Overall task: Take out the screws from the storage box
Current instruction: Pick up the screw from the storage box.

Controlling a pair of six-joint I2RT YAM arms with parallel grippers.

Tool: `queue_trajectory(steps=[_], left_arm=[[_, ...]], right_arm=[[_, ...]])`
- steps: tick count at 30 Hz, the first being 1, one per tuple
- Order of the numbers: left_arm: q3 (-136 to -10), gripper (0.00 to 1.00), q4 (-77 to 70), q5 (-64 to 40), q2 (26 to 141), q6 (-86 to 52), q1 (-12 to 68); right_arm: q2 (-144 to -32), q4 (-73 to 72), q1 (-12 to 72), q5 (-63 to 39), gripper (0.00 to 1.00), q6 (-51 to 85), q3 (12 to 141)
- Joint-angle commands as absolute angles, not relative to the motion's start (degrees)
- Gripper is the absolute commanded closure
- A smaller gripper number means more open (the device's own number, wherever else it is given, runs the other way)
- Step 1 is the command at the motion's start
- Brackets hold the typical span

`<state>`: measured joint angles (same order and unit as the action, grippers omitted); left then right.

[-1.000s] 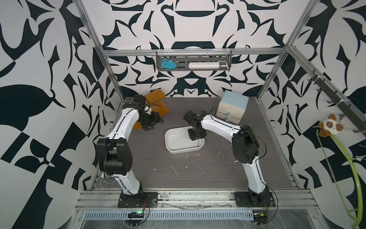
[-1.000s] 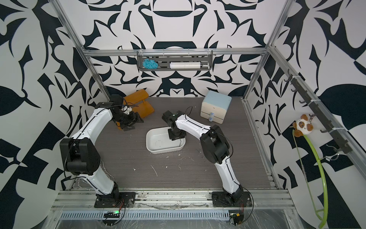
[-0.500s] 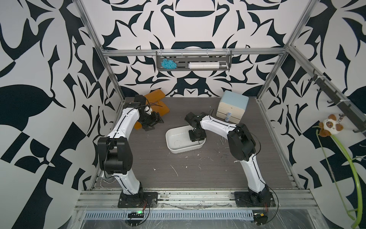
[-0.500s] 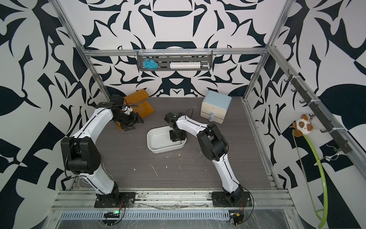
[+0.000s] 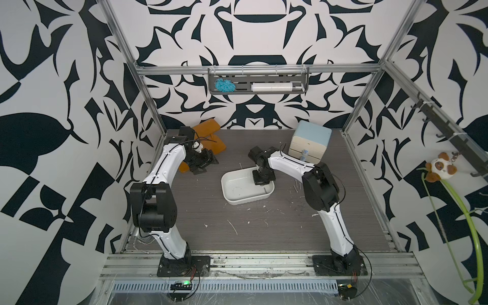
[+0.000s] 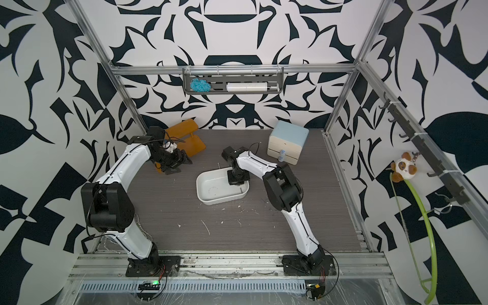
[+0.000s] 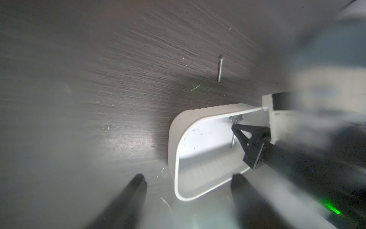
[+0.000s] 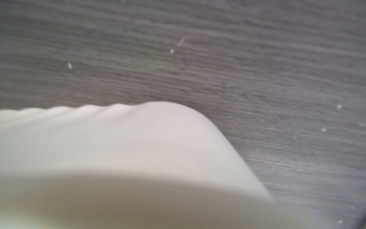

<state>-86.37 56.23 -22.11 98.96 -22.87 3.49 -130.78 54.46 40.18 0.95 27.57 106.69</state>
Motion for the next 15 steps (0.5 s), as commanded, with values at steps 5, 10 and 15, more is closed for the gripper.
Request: queue_trajectory(steps=[5,10,15], left_arm=[[-88.2,0.25,57.4,-22.7,98.8,-22.1,3.2],[-88.8,0.25,57.6,-22.1,98.8,-22.1,3.3],[-89.3,0.25,57.6,-22.0,98.9,-22.1,3.3]], right_arm=[[-126.5,55.0,40.4,2.9,1.0,24.6,110.0],[-118.4,56.1,40.2,8.5,1.0,24.4,110.4],[-111.2,58.3,35.5,14.6,1.0,27.3,105.3]])
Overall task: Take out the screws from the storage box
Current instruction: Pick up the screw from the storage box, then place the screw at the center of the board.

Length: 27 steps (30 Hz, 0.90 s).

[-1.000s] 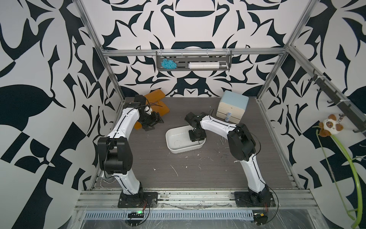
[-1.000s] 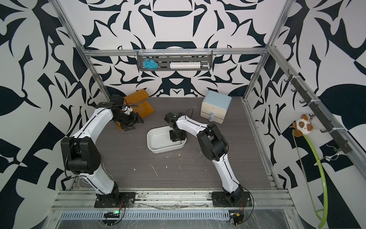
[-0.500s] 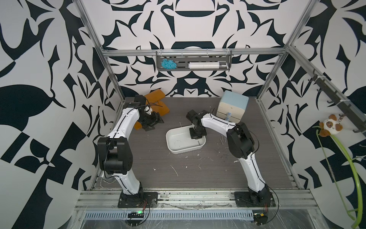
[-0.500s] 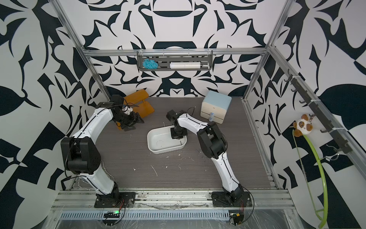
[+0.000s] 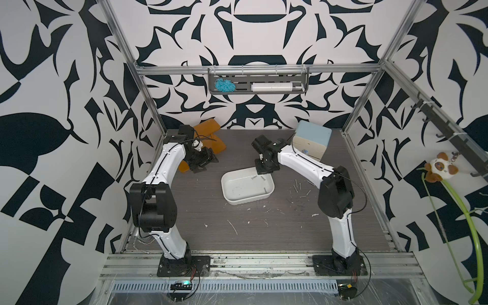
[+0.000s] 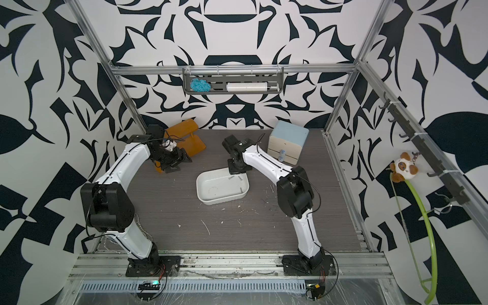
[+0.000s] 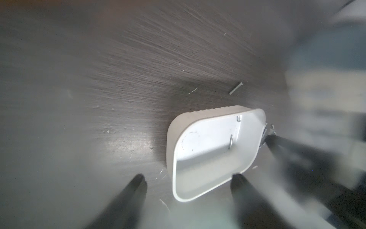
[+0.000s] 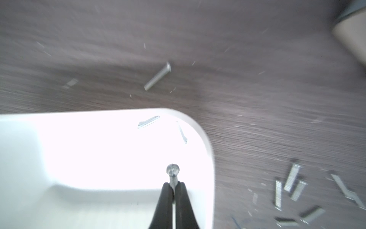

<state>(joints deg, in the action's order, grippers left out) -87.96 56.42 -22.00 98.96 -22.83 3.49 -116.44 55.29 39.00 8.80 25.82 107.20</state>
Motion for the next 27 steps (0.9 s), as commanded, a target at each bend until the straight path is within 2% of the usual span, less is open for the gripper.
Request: queue_trajectory(steps=[1,7,15,16,21,23,25,27], left_arm=[[-89.3,0.25,57.6,-22.0,98.9,-22.1,3.3],[-89.7,0.25,57.6,-22.4,99.2,-22.1,3.3],[-89.3,0.25,57.5,-21.9,98.4,-21.8,3.2],[-89.2,0.25,57.4,-21.9,98.3,-21.8,3.2],[-88.8,0.25,57.4,-21.8,97.5,-21.7,3.3],[-88.6,0.25,57.2,-21.6,97.3,-21.6,3.2],[-88.3,0.25,57.0,-21.6,97.0,-21.7,3.2],[-88.3,0.25,57.0,-21.8,97.2,-21.7,3.2]], right_arm=[[-110.0,58.2,33.7,14.3,1.0,28.1,103.1],[-105.3,50.8,23.1,10.9,1.0,28.6,85.2],[-112.9,49.4,19.9,10.9,1.0,23.6,83.0],[-113.4,49.3,19.6,10.8,0.98,23.3,83.2],[-112.0,51.9,19.2,11.9,0.66,23.8,86.6],[-109.8,52.6,20.1,10.8,0.58,24.4,89.2],[-107.7,51.6,22.8,10.7,0.53,24.3,92.1],[-107.8,50.8,26.9,8.6,0.54,23.8,97.0]])
